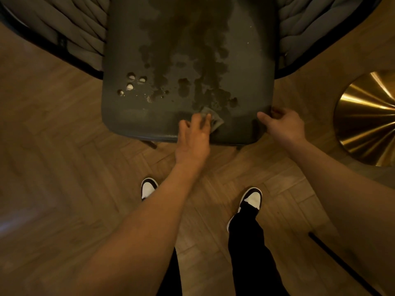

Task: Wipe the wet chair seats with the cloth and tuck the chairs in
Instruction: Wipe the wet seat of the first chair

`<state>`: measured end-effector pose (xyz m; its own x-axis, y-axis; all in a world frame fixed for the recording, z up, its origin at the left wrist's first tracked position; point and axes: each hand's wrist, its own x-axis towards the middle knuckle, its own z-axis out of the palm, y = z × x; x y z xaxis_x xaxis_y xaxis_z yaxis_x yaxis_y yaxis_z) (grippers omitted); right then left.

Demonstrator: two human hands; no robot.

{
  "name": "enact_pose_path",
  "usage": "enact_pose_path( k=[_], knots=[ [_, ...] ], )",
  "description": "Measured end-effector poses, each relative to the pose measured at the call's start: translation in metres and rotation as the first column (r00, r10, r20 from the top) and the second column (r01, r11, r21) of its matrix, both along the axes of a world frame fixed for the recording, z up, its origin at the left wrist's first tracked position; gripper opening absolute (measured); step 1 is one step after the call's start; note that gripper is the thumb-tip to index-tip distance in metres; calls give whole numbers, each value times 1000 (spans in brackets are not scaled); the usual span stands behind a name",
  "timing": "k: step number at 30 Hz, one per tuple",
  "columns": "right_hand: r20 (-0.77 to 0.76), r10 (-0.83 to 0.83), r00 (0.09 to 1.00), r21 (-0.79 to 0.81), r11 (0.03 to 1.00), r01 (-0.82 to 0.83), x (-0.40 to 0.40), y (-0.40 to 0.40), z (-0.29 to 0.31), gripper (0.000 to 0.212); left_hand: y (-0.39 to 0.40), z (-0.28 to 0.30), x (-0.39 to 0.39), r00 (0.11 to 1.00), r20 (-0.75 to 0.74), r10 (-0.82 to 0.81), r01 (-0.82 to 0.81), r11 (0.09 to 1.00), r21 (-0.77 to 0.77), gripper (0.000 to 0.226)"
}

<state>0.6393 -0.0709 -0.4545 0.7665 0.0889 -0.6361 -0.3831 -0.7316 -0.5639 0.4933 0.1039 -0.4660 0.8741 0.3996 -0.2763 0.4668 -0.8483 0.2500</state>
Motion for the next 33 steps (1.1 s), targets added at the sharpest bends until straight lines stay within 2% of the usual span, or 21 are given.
enact_pose_path(
  k=[7, 14, 19, 22, 25, 28, 30, 31, 33],
  knots=[
    [66, 79, 995, -125, 990, -70, -4, 12, -1, 74, 73, -11, -33, 984, 53, 170, -173, 982, 70, 48],
    [62, 106, 992, -153, 984, -96, -3, 14, -3, 76, 146, -15, -70, 962, 72, 265, -274, 939, 206, 43],
    [93, 101, 990, -166, 982, -85, -5, 15, -4, 76, 186, -9, -86, 909, 50, 413, -412, 878, 242, 39],
    [81, 122, 989, -172, 979, -107, -4, 14, -4, 75, 209, -10, -93, 868, 83, 490, -495, 841, 218, 36],
    [63, 126, 990, -154, 981, -116, -3, 13, -3, 75, 211, -12, -91, 869, 100, 485, -494, 863, 105, 36],
    [45, 60, 997, -99, 994, -56, -3, 9, -2, 71, 195, -11, -80, 830, 125, 544, -548, 836, 3, 38],
    [33, 15, 999, -69, 998, -13, -2, 8, -1, 68, 184, -8, -75, 822, 128, 555, -558, 829, -12, 37],
    [28, 3, 1000, -60, 998, -1, -2, 8, 1, 70, 180, -7, -74, 829, 129, 544, -548, 837, -10, 38],
    [10, -14, 1000, -32, 999, 15, 1, 4, 1, 87, 171, -6, -70, 857, 146, 495, -500, 866, -4, 39]
  ],
)
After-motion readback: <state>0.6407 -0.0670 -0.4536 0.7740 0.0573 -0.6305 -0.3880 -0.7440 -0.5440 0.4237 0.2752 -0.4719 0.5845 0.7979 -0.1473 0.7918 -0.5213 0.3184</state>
